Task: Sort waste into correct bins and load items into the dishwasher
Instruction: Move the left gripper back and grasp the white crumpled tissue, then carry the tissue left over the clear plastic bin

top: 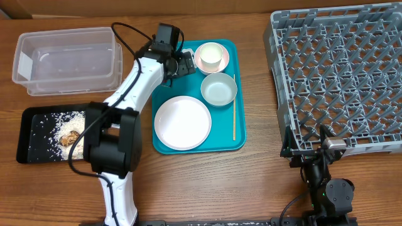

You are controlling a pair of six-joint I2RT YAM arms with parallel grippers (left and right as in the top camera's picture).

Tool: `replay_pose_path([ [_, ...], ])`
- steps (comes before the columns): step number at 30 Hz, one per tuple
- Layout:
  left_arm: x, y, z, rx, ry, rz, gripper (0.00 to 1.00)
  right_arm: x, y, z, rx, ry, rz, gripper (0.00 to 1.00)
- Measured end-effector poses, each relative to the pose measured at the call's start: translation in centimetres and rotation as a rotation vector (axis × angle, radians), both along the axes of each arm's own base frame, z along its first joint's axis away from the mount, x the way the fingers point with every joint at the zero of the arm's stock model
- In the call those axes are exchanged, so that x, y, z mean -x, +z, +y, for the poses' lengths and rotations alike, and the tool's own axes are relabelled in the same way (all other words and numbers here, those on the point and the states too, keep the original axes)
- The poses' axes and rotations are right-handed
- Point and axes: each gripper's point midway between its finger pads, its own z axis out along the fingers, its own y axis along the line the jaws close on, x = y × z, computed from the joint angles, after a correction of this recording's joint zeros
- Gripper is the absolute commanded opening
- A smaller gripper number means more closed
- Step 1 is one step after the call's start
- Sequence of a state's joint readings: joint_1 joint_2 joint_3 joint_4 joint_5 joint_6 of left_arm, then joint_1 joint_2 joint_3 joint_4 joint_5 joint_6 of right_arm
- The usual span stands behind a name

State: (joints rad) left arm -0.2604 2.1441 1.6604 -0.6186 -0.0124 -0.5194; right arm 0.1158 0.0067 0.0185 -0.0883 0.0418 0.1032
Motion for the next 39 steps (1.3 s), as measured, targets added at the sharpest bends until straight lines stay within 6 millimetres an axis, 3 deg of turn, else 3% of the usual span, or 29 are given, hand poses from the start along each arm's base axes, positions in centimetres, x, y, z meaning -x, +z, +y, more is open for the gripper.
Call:
replay_pose_path([
  [2, -0.2, -0.7, 0.0, 0.000, 0.004, 0.002, 0.80, 0.0, 0.0, 0.0, 0.000, 0.000, 0.000, 1.00],
  [8, -1.2, -0.7, -0.2, 0.004, 0.005, -0.037, 0.77, 0.0, 0.0, 0.0, -0.001, 0.000, 0.001, 1.00],
  [16, -1.3, -0.6, -0.2, 0.007, 0.008, -0.041, 0.54, 0.0, 0.0, 0.0, 0.000, 0.000, 0.000, 1.00],
  [18, -1.3, -0.6, -0.2, 0.006, 0.007, -0.042, 0.53, 0.0, 0.0, 0.0, 0.000, 0.000, 0.000, 1.00],
  [28, -1.3, -0.6, -0.2, 0.006, 0.007, -0.041, 0.25, 0.0, 0.0, 0.0, 0.000, 0.000, 0.000, 1.00],
  [32, -1.3, -0.6, -0.2, 0.007, 0.009, -0.039, 0.04, 0.0, 0.0, 0.0, 0.000, 0.000, 0.000, 1.00],
  [39, -1.2, -0.6, -0.5, 0.020, -0.003, -0.034, 0.04, 0.0, 0.0, 0.0, -0.001, 0.000, 0.000, 1.00],
])
